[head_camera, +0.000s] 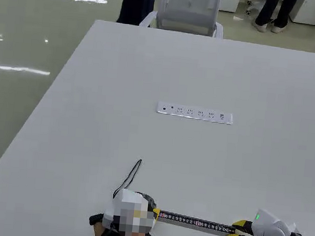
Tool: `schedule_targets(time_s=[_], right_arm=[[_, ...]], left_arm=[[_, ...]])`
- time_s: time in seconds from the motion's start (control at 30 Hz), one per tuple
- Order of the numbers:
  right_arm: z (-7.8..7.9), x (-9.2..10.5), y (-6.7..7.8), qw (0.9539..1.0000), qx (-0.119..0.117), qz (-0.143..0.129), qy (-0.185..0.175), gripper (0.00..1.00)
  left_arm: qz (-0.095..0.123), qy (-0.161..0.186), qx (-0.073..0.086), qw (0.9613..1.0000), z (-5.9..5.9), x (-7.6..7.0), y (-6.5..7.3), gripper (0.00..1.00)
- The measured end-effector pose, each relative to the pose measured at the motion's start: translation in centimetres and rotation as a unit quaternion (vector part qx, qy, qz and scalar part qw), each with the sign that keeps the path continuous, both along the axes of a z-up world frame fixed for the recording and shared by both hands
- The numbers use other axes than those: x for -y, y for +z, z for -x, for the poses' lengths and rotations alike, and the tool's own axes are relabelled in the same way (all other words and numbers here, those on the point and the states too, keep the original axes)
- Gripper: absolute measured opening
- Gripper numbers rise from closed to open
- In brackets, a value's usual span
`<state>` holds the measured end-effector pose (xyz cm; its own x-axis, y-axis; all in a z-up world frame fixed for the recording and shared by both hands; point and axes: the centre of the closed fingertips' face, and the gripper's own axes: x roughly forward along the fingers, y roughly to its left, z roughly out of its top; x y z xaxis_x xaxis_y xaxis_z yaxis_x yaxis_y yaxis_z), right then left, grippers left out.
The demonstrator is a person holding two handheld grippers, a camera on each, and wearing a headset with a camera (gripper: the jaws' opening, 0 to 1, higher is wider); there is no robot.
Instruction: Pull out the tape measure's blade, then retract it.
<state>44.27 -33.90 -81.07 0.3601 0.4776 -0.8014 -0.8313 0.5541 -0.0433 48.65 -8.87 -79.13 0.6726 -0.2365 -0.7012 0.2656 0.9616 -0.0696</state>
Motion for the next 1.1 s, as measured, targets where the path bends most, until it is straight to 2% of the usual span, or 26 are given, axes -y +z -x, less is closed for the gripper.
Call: schedule_targets(time_s=[1.1], right_arm=[[-0.35,-0.71,-0.08,0.9999,-0.006,-0.004,0.014,0.14]], left_arm=[[0.012,-0.001,0.006,0.9999,0.03,0.18,0.08,0.60]])
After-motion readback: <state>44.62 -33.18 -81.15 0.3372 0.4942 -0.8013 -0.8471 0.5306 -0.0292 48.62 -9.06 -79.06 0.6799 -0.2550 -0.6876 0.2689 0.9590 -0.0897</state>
